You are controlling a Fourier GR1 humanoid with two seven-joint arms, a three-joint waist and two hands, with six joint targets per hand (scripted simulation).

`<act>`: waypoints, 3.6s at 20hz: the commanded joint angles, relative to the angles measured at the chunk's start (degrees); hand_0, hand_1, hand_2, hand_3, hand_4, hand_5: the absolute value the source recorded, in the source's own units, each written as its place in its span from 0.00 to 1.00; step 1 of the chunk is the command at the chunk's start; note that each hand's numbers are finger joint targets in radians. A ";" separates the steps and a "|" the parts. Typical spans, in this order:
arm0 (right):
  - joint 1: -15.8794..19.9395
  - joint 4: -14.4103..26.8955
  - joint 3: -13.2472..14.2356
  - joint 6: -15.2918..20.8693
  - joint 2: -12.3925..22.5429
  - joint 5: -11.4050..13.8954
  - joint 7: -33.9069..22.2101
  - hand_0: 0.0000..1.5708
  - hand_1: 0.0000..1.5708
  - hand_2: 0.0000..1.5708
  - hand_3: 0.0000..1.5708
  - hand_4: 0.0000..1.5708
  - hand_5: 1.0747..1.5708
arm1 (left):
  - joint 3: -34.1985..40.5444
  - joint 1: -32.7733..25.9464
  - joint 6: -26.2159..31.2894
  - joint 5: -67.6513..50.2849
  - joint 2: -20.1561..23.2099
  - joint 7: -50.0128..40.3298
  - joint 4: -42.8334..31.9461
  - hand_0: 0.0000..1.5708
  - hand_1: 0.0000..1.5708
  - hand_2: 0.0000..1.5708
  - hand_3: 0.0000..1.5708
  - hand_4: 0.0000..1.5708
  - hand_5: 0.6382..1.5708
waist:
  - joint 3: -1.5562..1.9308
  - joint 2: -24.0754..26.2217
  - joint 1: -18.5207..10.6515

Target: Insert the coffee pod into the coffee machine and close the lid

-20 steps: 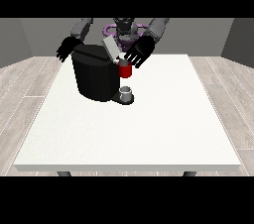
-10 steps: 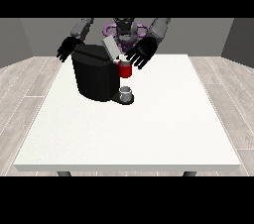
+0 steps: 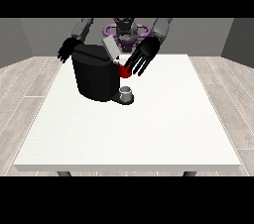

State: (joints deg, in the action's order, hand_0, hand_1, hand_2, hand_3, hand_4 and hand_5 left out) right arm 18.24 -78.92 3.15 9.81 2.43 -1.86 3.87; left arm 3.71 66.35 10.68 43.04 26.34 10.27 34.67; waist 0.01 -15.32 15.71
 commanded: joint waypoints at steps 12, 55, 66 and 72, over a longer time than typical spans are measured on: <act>-3.79 3.09 1.95 -0.54 1.22 -0.89 0.95 0.00 0.00 0.00 0.00 0.24 1.00 | -0.43 -3.41 1.39 1.11 -2.39 -0.83 1.63 0.00 0.00 0.00 0.00 0.00 1.00 | -0.01 6.52 -2.18; -2.00 -3.39 -1.37 -10.29 8.18 0.43 -5.45 0.00 0.00 0.00 0.00 0.15 1.00 | 12.42 -41.48 5.53 -36.43 -26.25 -0.93 22.55 0.00 0.00 0.00 0.00 0.07 1.00 | -0.01 24.33 -23.59; 4.31 2.90 0.98 -11.10 6.24 -0.55 -1.44 0.00 0.00 0.00 0.00 0.00 1.00 | 9.55 -46.93 5.34 -39.19 -25.07 -1.37 34.22 0.00 0.00 0.00 0.00 0.00 1.00 | 0.00 15.22 -24.33; 9.83 7.96 2.16 -11.92 7.21 -0.56 -3.73 0.00 0.00 0.00 0.00 0.00 1.00 | 9.35 -48.38 6.52 -43.31 -22.14 -8.90 40.48 0.00 0.00 0.00 0.00 0.00 1.00 | -0.01 15.25 -23.97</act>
State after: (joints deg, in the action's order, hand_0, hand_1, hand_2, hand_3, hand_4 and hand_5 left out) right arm 24.02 -74.39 4.57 -2.63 9.31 -3.34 -0.43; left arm 13.43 17.95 16.34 1.56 2.63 4.06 72.06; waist 0.01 1.81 -7.85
